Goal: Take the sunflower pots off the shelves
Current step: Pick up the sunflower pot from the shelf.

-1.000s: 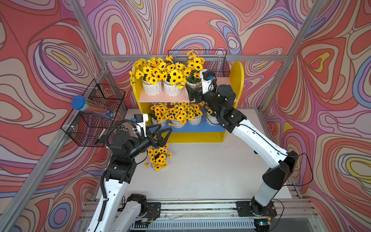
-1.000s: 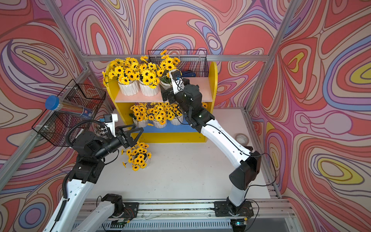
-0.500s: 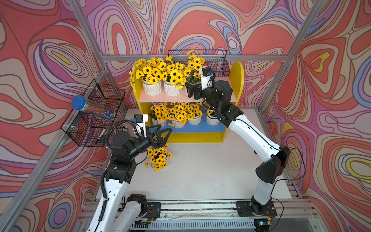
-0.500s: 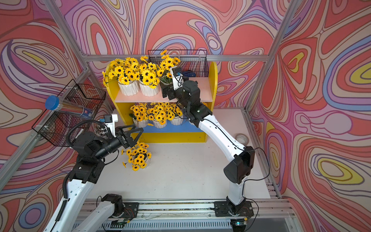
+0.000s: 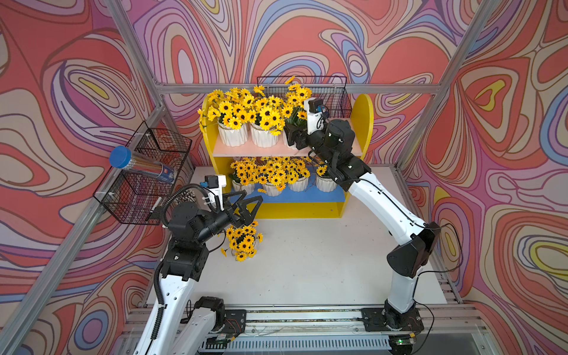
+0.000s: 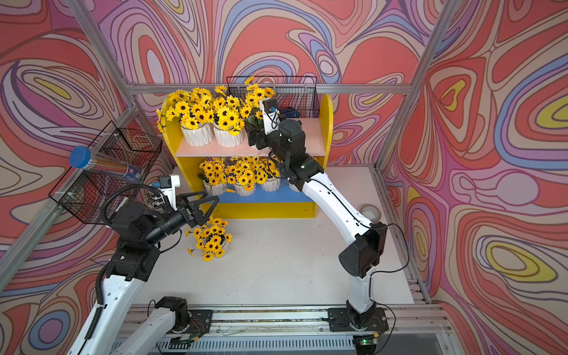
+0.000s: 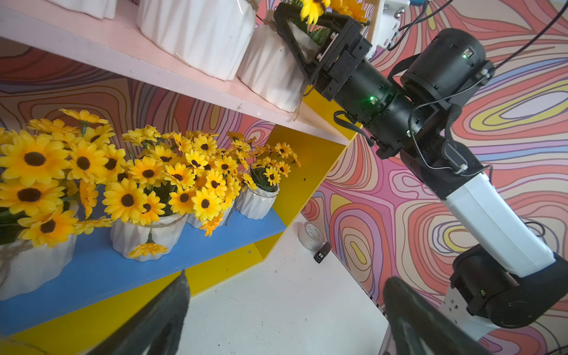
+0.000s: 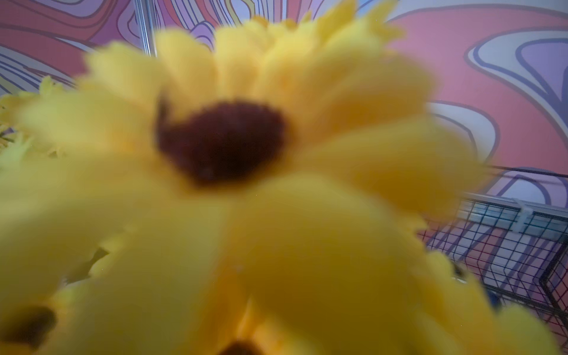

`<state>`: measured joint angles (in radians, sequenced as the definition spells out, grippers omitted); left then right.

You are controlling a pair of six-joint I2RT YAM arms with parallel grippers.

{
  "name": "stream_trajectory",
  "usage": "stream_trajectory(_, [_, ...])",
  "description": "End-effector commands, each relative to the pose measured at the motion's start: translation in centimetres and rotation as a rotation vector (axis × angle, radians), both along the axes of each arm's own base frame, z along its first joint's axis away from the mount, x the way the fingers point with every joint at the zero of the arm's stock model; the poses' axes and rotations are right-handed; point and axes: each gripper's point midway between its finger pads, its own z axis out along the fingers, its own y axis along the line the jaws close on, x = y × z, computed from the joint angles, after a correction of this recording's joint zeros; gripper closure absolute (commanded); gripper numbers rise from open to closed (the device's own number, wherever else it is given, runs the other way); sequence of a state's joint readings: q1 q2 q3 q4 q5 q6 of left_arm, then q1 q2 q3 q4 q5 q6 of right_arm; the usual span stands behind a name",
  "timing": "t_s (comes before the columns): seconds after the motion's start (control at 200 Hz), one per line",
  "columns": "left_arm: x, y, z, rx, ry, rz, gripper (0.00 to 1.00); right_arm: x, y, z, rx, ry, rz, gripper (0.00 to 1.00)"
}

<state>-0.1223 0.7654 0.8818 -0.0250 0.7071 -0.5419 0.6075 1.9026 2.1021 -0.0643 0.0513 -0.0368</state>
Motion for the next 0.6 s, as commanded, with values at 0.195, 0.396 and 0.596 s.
stream_trajectory(0.195, [-0.4,0.1,0.3,0.012,-0.033,-0.008,0.00,0.1,1.1,-1.3,-0.008,0.037,0.059,0.34])
stream_trajectory(0.396, [-0.4,0.1,0.3,0.013,-0.034,-0.006,0.00,-0.2,1.0,-1.1,-0.005,0.031,0.066,0.78])
stream_trajectory(0.596, [-0.3,0.2,0.2,0.013,-0.032,-0.003,0.00,-0.6,0.5,-0.2,0.001,0.010,0.054,1.00])
